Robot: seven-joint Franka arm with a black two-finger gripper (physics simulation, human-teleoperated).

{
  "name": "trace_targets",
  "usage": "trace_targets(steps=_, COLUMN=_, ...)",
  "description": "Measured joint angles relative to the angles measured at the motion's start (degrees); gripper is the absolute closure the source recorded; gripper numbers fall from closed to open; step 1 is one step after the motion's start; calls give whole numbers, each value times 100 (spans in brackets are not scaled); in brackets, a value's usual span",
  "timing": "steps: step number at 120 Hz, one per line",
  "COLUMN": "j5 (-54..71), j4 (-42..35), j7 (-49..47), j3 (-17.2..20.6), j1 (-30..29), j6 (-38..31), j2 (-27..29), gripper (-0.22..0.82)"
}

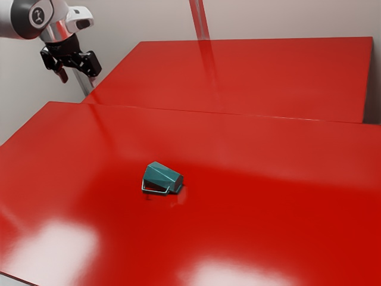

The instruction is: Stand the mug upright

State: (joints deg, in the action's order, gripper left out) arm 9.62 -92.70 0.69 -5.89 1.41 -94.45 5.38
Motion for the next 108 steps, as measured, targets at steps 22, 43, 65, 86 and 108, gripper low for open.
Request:
trace_targets(steps=22, j5=-9, j4=-21, j7=42, j3=7, j1=-5, j6=-32, j2=-51, gripper=0)
trace_targets(steps=43, j5=-213, j4=-49, j7=73, j3=-3, j1=-30, j6=-113, j2=-321, gripper=0)
trace_targets(steps=65, j5=-1135, j4=-454, j7=99, j3=-45, j1=-104, j6=-169, j2=-495, gripper=0)
trace_targets(steps=86, j5=-2156, j4=-915, j7=110, j3=-109, j1=-201, j6=-191, j2=-807, gripper=0)
trace_targets(steps=108, j5=-2952, j4=-1111, j7=128, j3=-115, j1=-828, j6=-172, j2=-1318, gripper=0)
